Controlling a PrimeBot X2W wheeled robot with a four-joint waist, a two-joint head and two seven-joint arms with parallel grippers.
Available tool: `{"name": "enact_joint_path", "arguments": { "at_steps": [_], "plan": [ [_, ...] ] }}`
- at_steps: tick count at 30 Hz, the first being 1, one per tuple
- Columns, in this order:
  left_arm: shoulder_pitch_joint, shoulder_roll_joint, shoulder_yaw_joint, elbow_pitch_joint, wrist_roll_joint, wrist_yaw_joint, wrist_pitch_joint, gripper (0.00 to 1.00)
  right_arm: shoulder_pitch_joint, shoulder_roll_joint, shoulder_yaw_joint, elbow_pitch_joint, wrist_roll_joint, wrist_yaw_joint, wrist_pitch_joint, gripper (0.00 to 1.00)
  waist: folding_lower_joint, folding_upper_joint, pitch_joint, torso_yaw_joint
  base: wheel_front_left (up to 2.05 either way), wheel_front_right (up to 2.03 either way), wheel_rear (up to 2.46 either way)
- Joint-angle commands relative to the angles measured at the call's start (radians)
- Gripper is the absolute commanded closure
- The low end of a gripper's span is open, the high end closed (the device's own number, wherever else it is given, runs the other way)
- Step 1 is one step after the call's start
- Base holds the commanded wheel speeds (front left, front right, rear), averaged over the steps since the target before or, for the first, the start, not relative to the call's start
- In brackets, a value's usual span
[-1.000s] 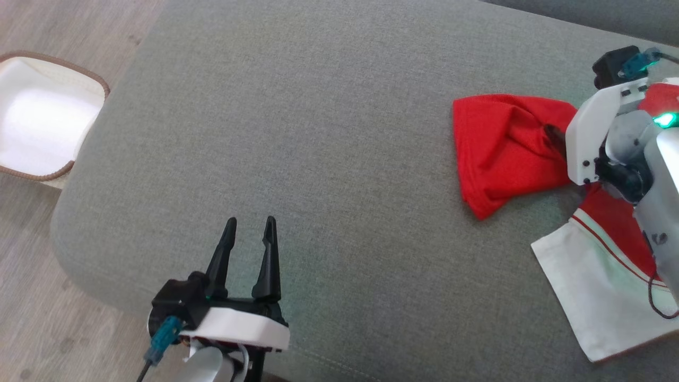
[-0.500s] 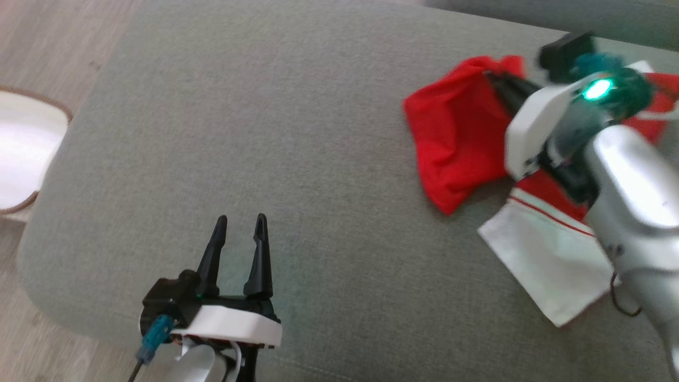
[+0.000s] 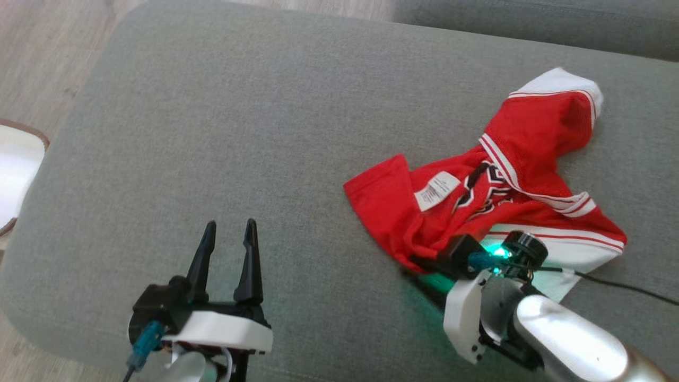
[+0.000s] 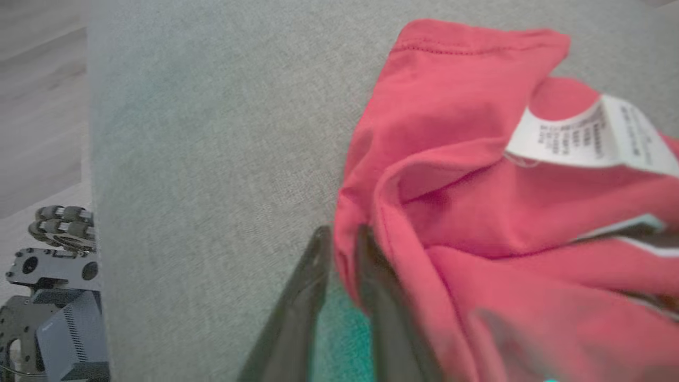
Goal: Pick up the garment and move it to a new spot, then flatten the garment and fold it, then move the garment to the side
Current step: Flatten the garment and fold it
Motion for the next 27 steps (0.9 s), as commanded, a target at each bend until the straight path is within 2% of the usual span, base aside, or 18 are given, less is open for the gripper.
{"name": "enact_joint_path", "arguments": {
  "at_steps": [1,6,10,14,19,20,22,23,24,27],
  "plan": [
    [-0.009,0.025,0.044,-0.032,0.005,0.007,-0.003,0.00,0.003,0.000,-0.019,-0.049,0.012,-0.001,-0.008,0.00,0.0001,0.0000,-0.005,-0.006,0.00,0.00,0.00],
    [-0.003,0.028,0.040,-0.039,0.004,0.011,0.000,0.00,0.013,0.034,-0.137,-0.108,0.024,-0.001,-0.036,0.00,0.0001,0.0000,-0.017,-0.011,0.00,0.00,0.00],
    [-0.002,0.027,0.031,-0.044,0.004,0.009,0.003,0.00,0.000,0.087,-0.239,-0.099,0.014,-0.001,0.001,0.00,0.0001,0.0000,-0.014,0.002,0.00,0.00,0.00],
    [-0.013,0.021,0.024,-0.045,0.003,0.004,0.004,0.00,-0.017,0.156,-0.301,-0.003,0.022,-0.001,0.067,0.00,0.0001,0.0000,-0.002,0.032,0.00,0.00,0.00],
    [-0.021,0.008,0.020,-0.030,-0.001,-0.002,0.000,0.00,-0.070,0.208,-0.323,0.152,-0.023,-0.001,0.080,0.00,0.0001,0.0000,0.013,0.081,0.00,0.00,0.00],
    [-0.020,0.006,0.020,-0.028,-0.001,-0.002,-0.001,0.00,-0.077,0.214,-0.318,0.169,-0.029,-0.001,0.076,0.03,0.0001,0.0000,0.013,0.088,0.00,0.00,0.00],
    [-0.018,0.005,0.022,-0.023,-0.003,-0.003,-0.004,0.00,-0.089,0.230,-0.295,0.181,-0.026,-0.001,0.058,0.60,0.0001,0.0000,0.012,0.097,0.00,0.00,0.00],
    [-0.016,0.005,0.023,-0.021,-0.003,-0.003,-0.005,0.00,-0.094,0.236,-0.277,0.183,-0.022,-0.001,0.051,0.76,0.0001,0.0000,0.010,0.100,0.00,0.00,0.00],
    [-0.015,0.005,0.025,-0.020,-0.004,-0.003,-0.006,0.00,-0.100,0.240,-0.257,0.181,-0.019,-0.001,0.043,1.00,0.0001,0.0000,0.009,0.102,0.00,0.00,0.00],
    [-0.012,0.005,0.027,-0.016,-0.004,-0.003,-0.007,0.00,-0.114,0.241,-0.211,0.172,-0.021,-0.001,0.027,1.00,0.0001,0.0000,0.005,0.102,0.00,0.00,0.00]
  ]
}}
